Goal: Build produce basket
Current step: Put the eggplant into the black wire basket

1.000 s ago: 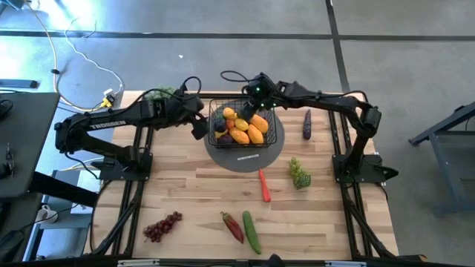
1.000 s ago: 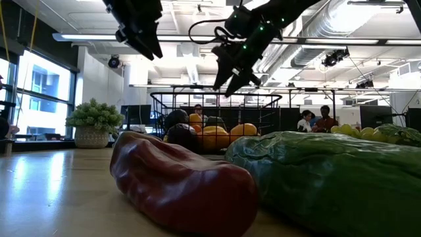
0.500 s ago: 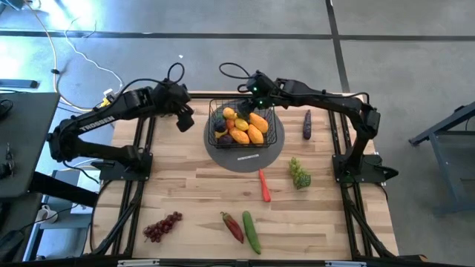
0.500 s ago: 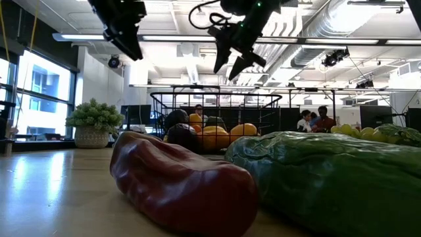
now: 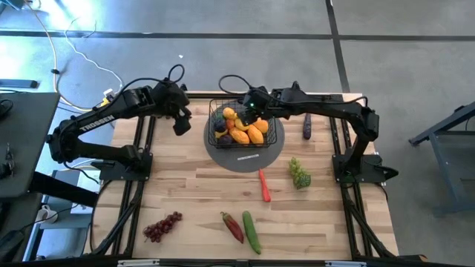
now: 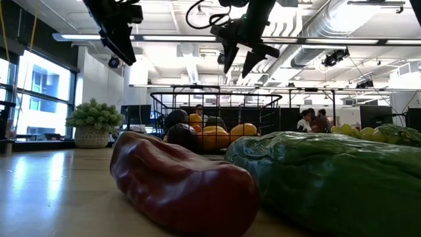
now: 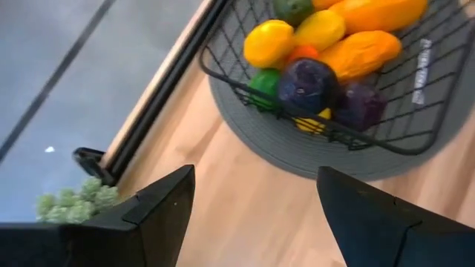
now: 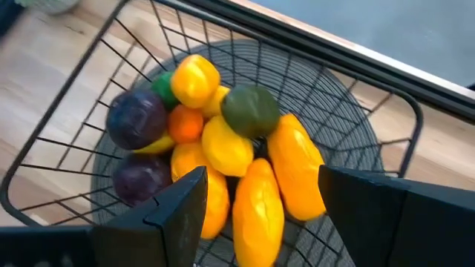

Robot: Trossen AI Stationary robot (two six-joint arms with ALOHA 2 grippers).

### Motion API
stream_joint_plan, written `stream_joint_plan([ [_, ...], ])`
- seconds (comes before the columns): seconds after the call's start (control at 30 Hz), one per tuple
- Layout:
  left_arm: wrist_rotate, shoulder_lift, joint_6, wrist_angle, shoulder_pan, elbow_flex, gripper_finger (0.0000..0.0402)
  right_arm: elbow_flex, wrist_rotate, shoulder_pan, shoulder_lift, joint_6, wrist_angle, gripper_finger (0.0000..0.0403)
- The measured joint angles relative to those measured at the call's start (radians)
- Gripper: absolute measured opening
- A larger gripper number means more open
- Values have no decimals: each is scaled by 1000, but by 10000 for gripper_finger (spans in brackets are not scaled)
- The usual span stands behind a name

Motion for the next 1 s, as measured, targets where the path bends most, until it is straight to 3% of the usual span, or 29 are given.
stream_joint_plan([
  [0.37,44,-105,-62,134,-3,-209,271,0,89,-6,-72,22,-152,238],
  [0.67,46,-117,-96,225,-4,-283,271,0,240,-24,-144,72,-372,238],
  [1.0,40,-114,-95,331,-3,-295,271,-5,247,-110,-160,-1,-494,238],
])
